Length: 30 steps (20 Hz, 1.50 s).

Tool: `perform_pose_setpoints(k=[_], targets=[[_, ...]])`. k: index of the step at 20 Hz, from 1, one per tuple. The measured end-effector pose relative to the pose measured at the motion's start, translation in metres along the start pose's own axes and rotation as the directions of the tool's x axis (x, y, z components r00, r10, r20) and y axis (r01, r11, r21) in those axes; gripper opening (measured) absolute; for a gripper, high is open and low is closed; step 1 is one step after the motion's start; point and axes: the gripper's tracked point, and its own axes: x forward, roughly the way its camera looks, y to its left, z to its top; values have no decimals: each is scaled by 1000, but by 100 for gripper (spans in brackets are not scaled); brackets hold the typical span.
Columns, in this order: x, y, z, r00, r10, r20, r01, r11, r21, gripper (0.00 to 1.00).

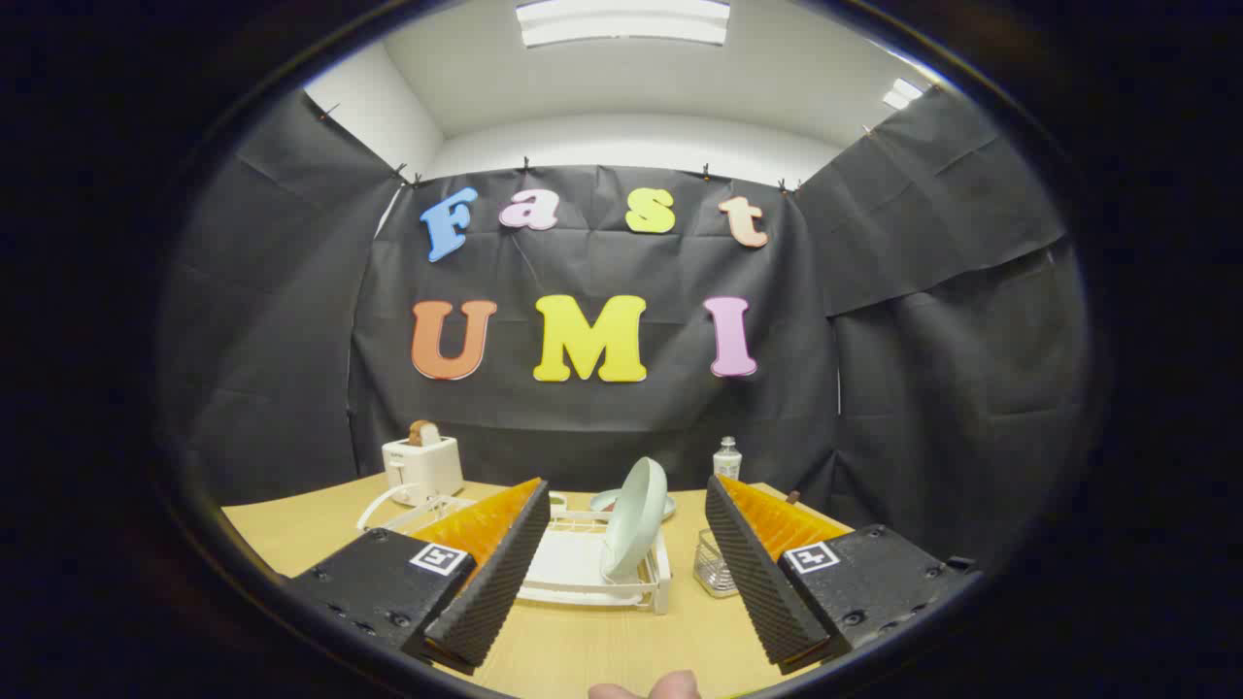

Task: Take the plate from the dish rack, then take the spoon from the basket and place it into the plate.

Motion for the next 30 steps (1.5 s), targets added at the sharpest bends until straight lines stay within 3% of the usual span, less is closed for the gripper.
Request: perform_pose_setpoints(k=[16, 30], targets=[[4, 0, 2, 1000, -6, 30, 6, 1000, -10, 100], [23, -10, 7, 1000, 11, -17, -11, 1000, 6, 100]])
